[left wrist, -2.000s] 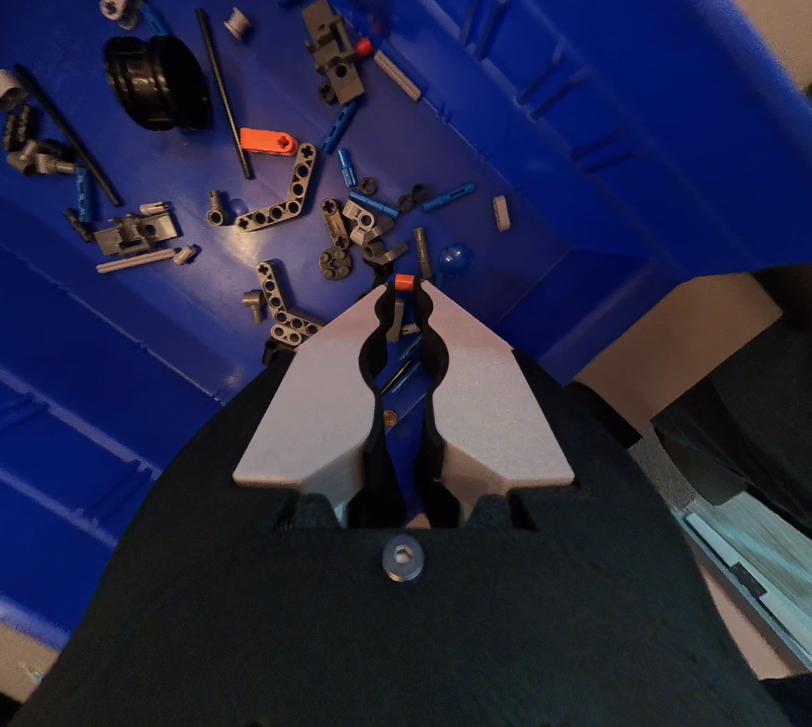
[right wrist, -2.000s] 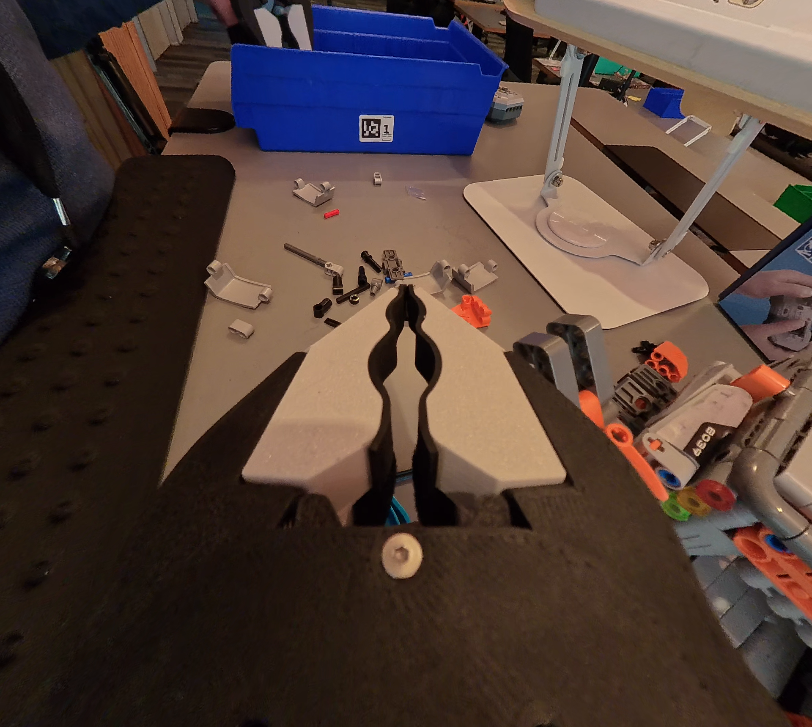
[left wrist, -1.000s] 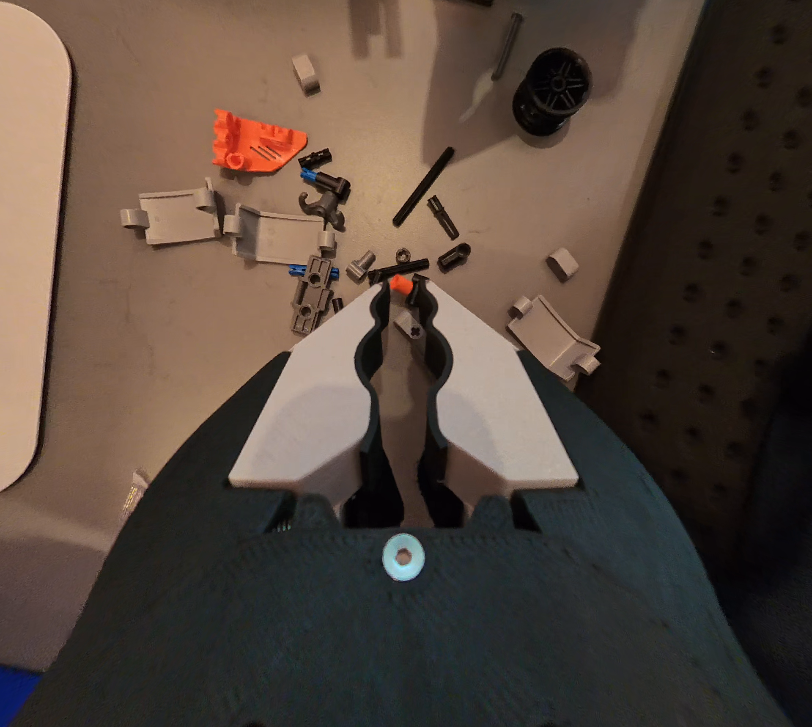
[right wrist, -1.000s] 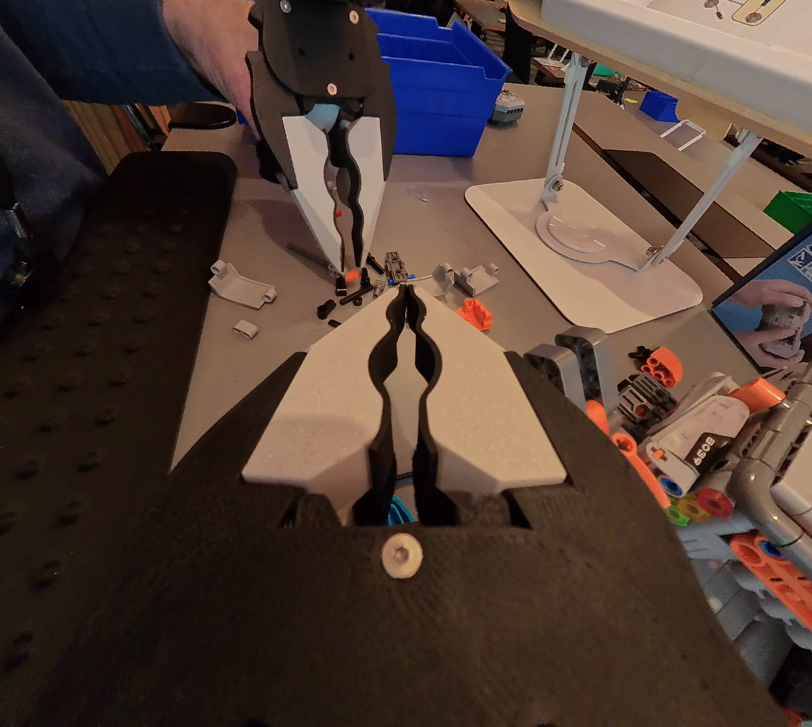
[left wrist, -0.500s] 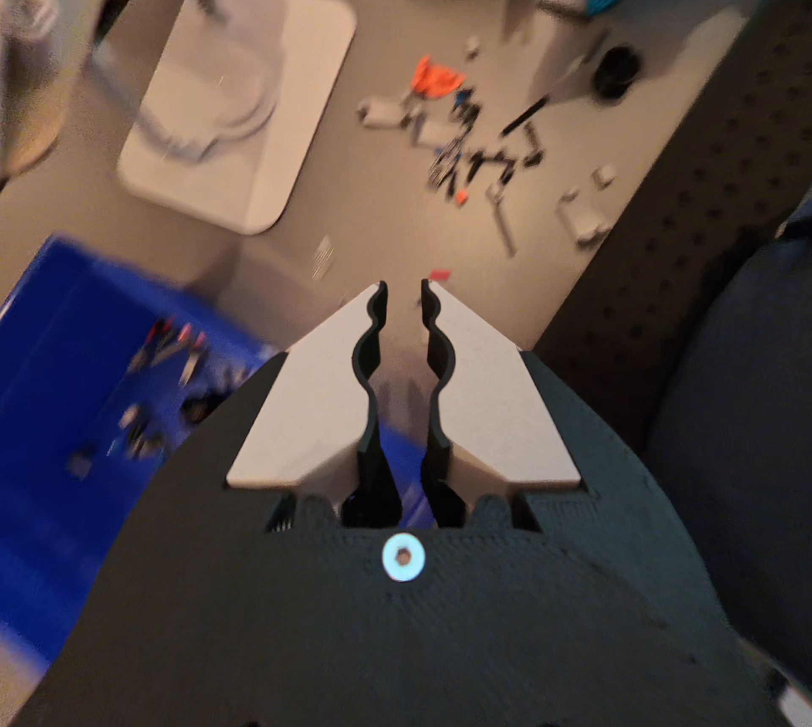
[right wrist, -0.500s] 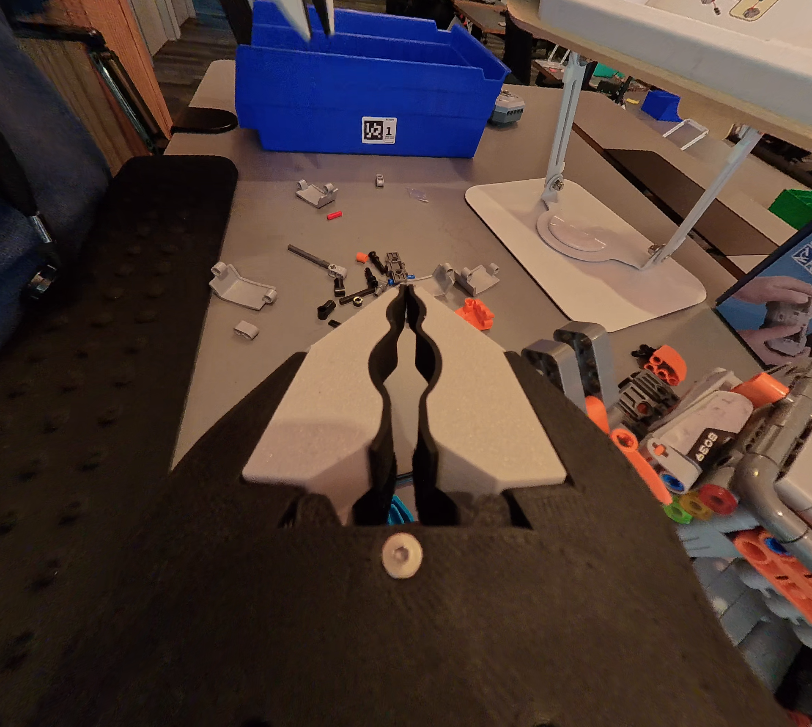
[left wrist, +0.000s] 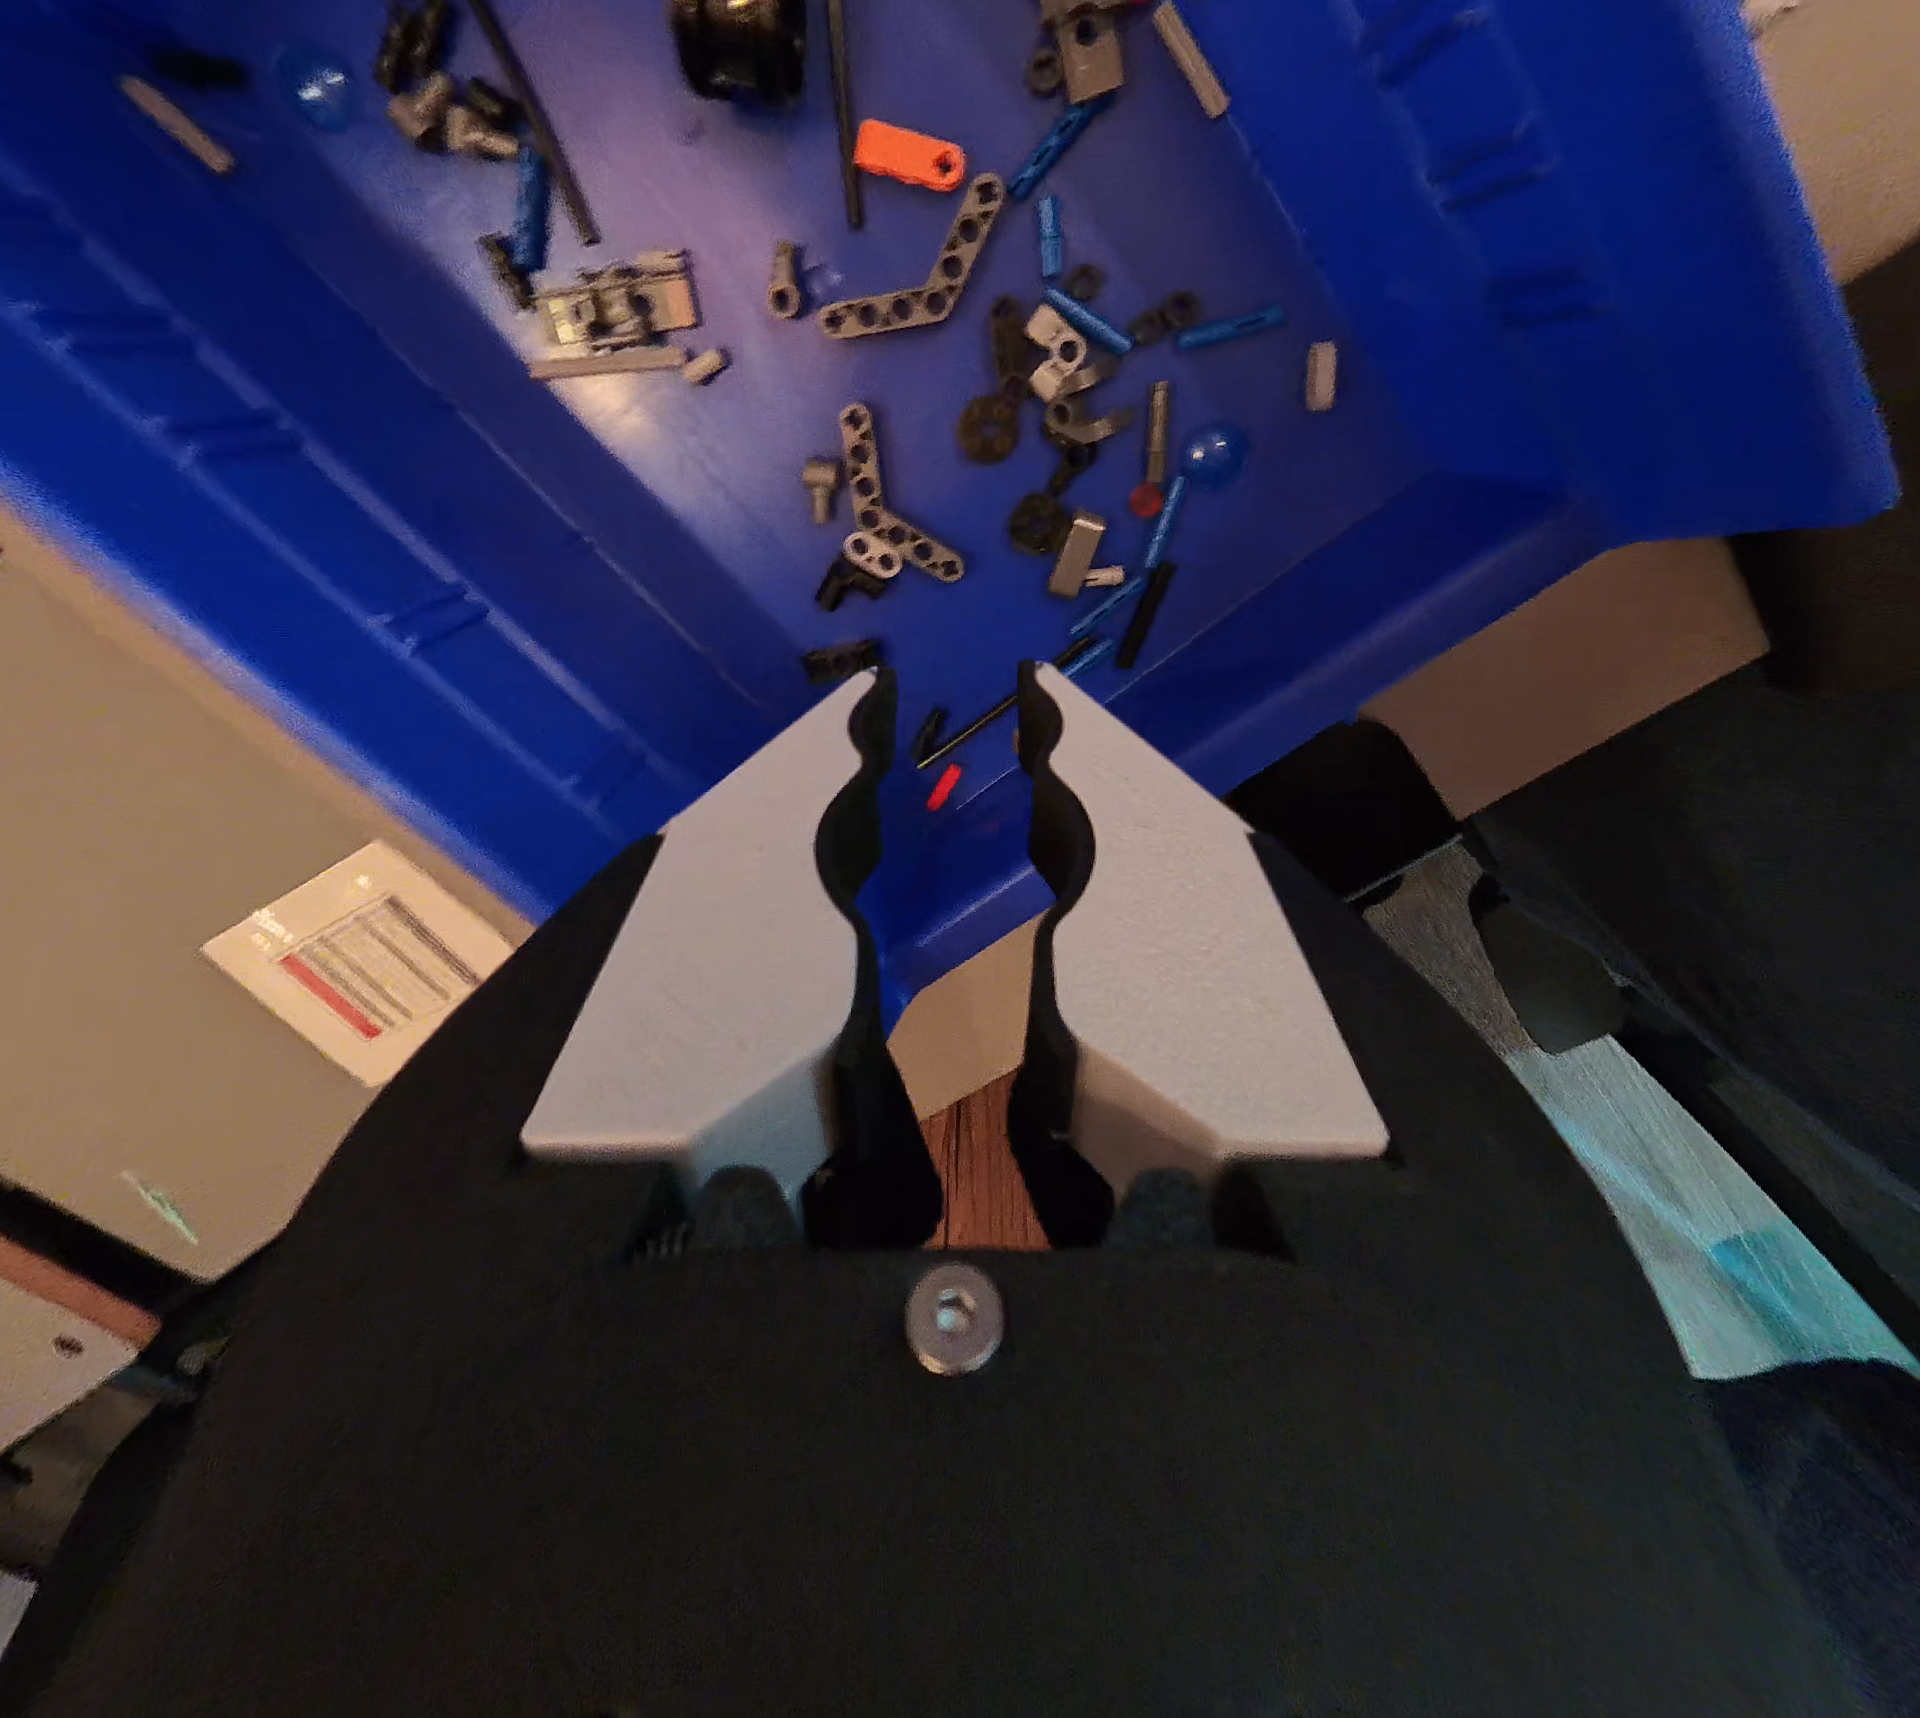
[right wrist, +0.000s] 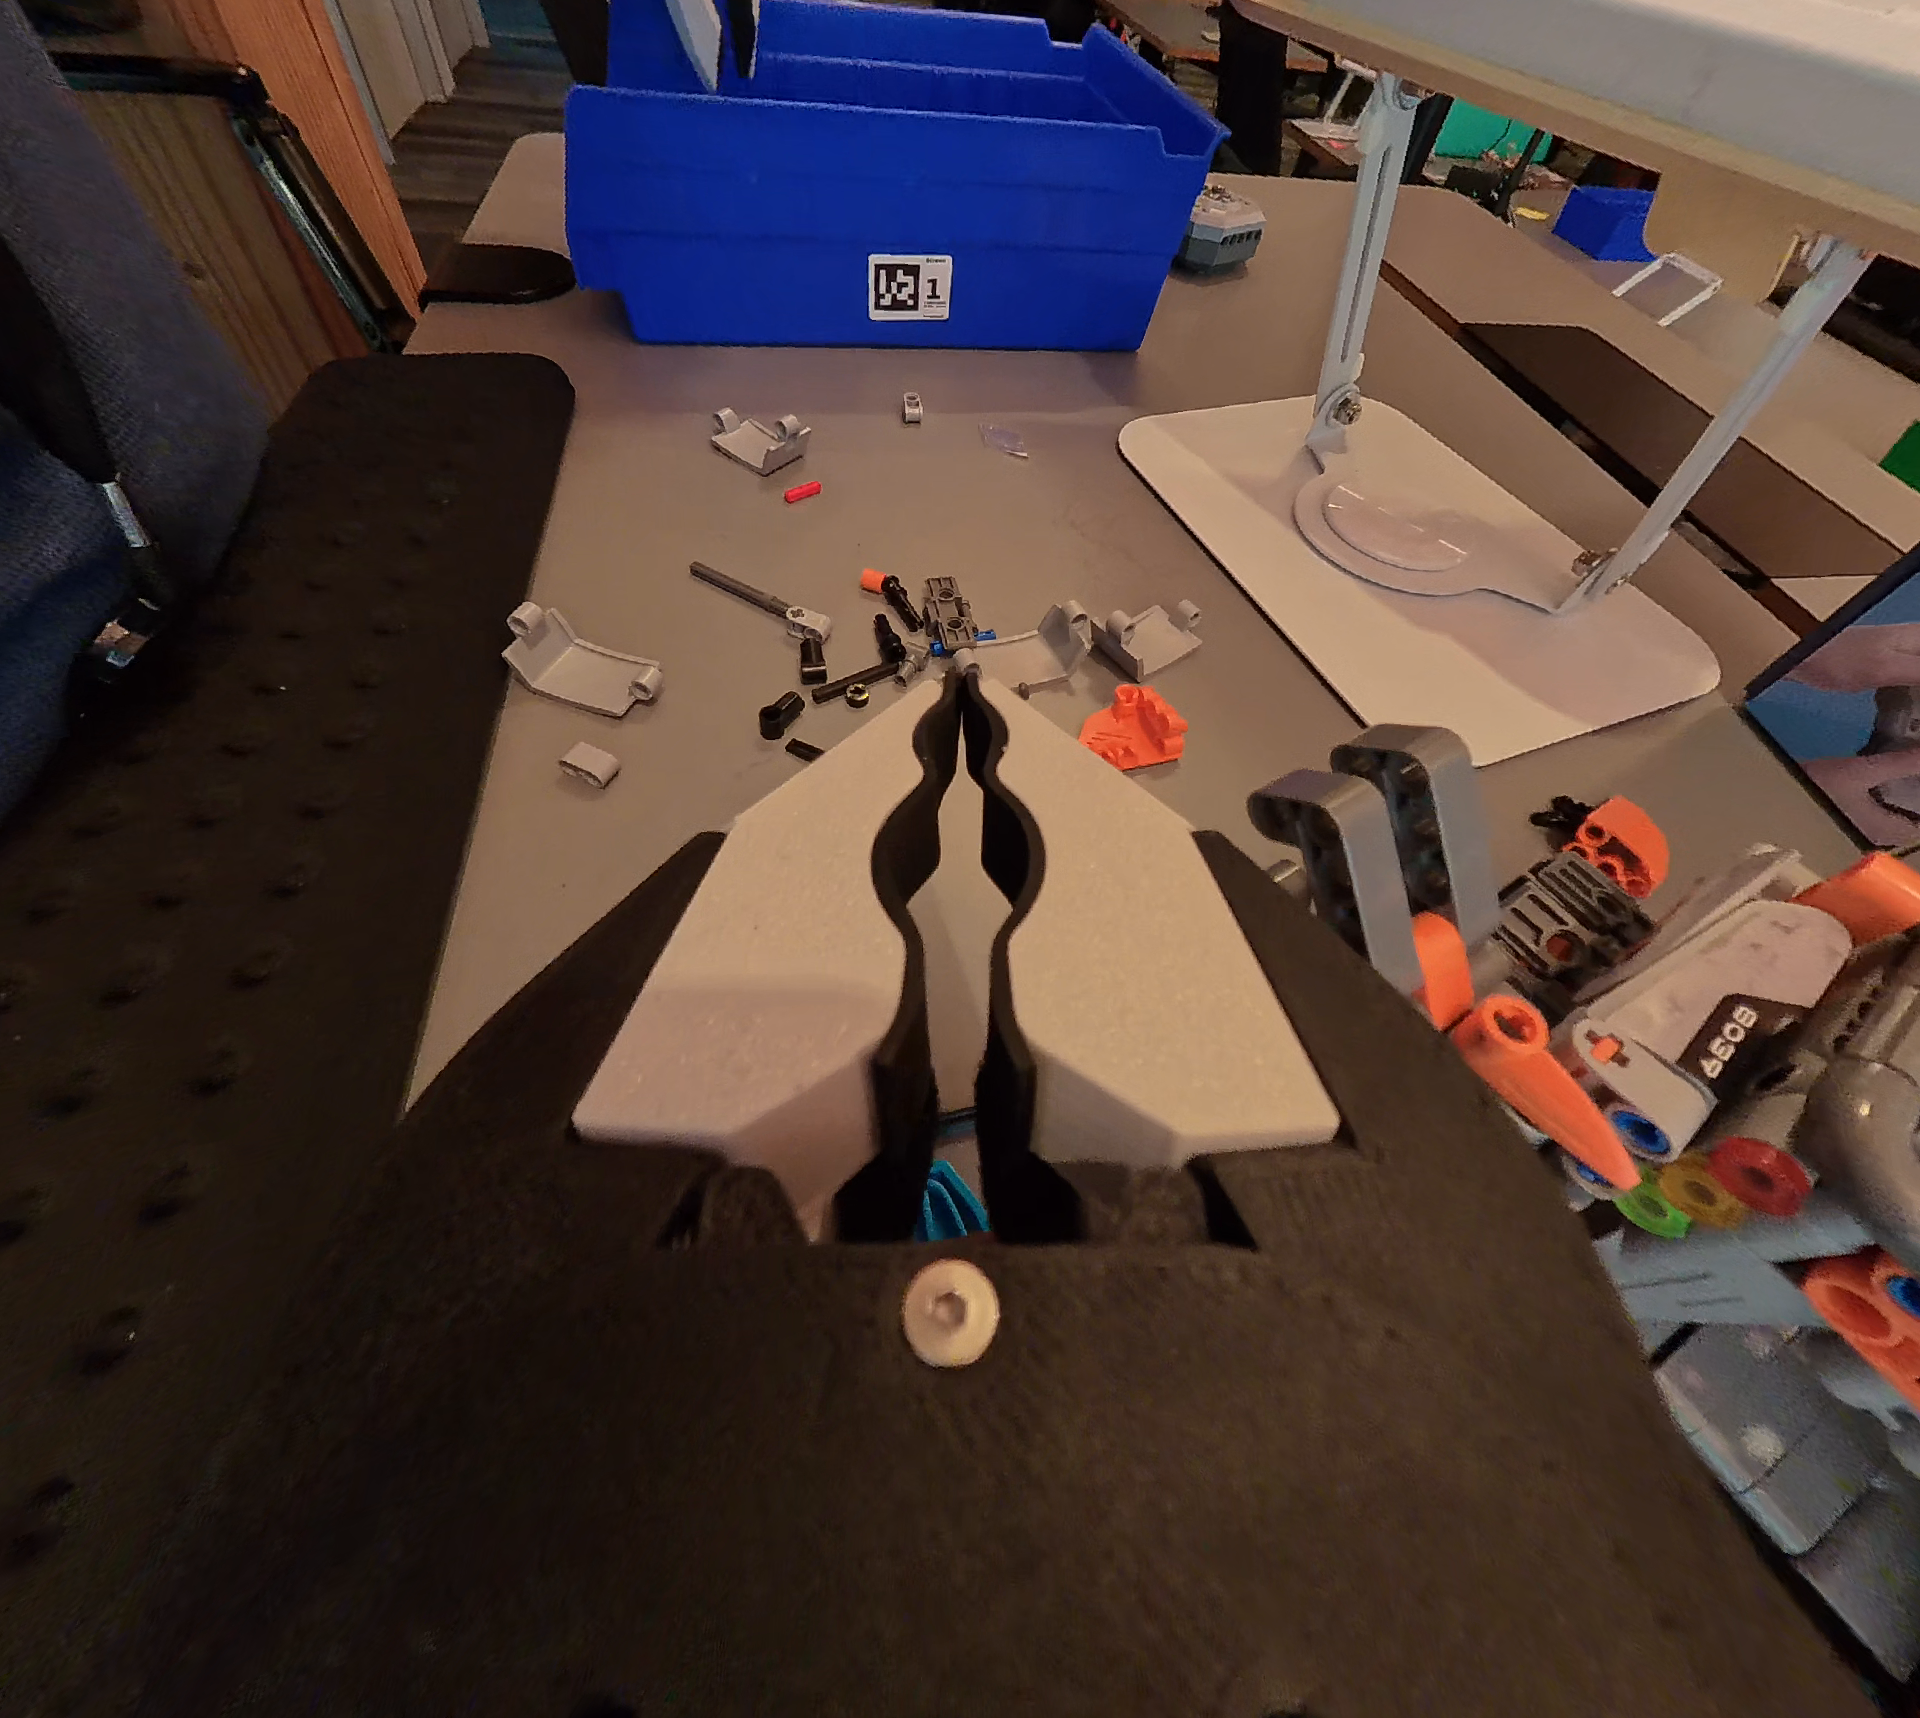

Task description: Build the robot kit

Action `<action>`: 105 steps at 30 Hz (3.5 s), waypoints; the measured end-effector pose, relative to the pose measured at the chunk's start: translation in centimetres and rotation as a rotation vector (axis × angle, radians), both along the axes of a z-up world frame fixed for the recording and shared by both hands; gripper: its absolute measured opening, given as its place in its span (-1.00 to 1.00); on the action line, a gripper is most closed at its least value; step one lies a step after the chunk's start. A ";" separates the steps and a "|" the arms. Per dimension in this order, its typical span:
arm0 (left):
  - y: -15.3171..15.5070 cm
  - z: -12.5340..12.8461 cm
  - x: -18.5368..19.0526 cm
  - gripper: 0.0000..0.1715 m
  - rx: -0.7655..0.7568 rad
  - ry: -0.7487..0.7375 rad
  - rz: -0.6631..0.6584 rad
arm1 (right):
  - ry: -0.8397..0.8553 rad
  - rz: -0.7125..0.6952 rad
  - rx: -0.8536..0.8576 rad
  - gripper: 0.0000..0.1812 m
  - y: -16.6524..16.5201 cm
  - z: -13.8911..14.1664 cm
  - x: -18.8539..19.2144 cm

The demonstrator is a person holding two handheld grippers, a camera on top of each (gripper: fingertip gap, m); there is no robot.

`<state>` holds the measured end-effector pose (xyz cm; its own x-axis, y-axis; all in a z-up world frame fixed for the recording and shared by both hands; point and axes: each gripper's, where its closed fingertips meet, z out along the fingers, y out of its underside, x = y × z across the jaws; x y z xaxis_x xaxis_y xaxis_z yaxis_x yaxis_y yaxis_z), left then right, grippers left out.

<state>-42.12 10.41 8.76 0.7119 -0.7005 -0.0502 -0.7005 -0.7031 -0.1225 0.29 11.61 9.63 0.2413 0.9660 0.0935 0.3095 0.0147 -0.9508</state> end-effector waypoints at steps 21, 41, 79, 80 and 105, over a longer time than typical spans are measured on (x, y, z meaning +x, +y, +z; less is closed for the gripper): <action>4.8 -2.9 5.8 -0.80 0.197 -0.308 -0.071 | 0.024 -0.036 -0.040 -1.00 1.2 -0.2 0.2; 7.2 -7.4 9.9 -0.81 0.130 -0.373 -0.161 | 0.003 -0.071 -0.054 -1.00 2.0 -0.7 0.6; 17.0 -4.5 8.6 -0.93 0.304 -0.542 0.151 | -0.010 -0.060 -0.045 -1.00 1.7 -1.1 0.9; 16.8 -3.5 8.4 -0.94 0.330 -0.554 0.151 | -0.011 -0.059 -0.045 -1.00 1.7 -1.1 0.8; 0.1 -5.0 36.0 -0.94 0.116 -0.590 -0.488 | -0.052 -0.075 0.042 -1.00 1.0 -0.3 0.8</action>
